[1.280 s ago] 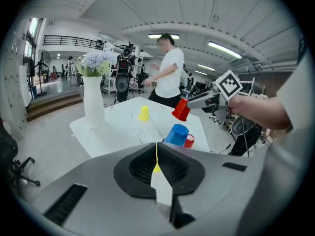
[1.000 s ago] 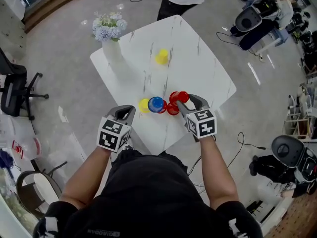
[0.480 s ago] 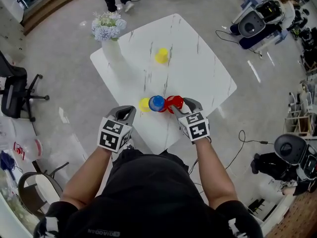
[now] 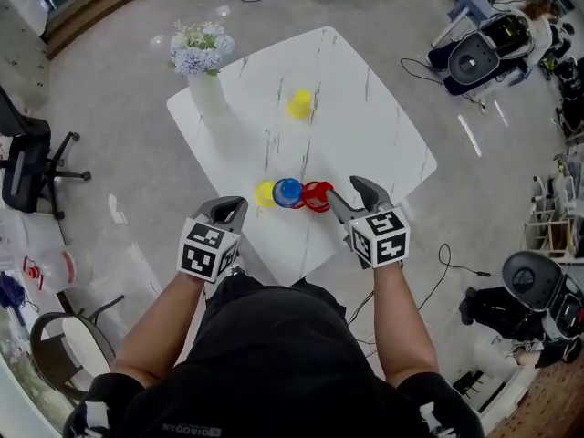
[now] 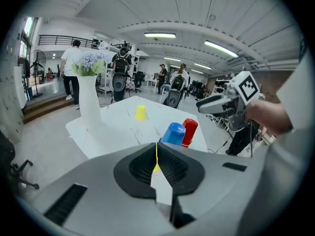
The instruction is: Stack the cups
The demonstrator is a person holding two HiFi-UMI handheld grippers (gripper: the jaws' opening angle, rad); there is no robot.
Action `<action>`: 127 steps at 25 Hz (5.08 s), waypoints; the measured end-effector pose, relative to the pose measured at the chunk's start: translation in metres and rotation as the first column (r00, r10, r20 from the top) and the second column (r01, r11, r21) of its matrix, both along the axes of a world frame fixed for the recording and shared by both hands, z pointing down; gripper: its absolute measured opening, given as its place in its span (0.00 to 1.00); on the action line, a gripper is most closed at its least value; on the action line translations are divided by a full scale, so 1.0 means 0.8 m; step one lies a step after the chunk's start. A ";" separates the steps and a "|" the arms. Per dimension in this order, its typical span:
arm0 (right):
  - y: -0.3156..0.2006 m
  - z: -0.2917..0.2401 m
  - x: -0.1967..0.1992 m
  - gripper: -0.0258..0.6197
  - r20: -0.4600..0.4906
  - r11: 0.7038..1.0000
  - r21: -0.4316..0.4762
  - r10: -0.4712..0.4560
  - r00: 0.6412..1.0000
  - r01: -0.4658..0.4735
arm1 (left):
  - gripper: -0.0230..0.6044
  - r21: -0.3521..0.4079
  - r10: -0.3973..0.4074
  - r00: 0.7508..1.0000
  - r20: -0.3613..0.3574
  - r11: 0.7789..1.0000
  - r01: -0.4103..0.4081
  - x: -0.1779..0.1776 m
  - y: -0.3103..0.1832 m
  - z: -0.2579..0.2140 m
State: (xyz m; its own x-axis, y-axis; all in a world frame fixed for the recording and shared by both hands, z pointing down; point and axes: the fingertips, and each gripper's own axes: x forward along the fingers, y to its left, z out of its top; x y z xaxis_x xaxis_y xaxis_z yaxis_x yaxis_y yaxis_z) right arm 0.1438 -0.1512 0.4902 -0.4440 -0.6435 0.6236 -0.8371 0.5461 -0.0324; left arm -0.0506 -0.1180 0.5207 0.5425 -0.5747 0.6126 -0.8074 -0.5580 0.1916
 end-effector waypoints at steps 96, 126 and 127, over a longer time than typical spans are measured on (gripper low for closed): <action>0.004 -0.029 -0.072 0.37 -0.157 0.979 -0.093 -0.192 0.969 0.179 | 0.05 0.073 0.054 0.998 -0.029 0.996 -0.052 0.011 0.097 -0.034; 0.050 -0.111 -0.042 0.40 0.017 0.985 0.155 -0.074 0.997 0.071 | 0.05 0.105 0.071 0.996 -0.056 0.992 -0.065 0.023 0.089 -0.045; 0.059 -0.117 -0.038 0.40 0.065 0.982 0.183 -0.052 0.997 0.039 | 0.05 0.108 0.073 0.996 -0.058 0.992 -0.066 0.023 0.090 -0.046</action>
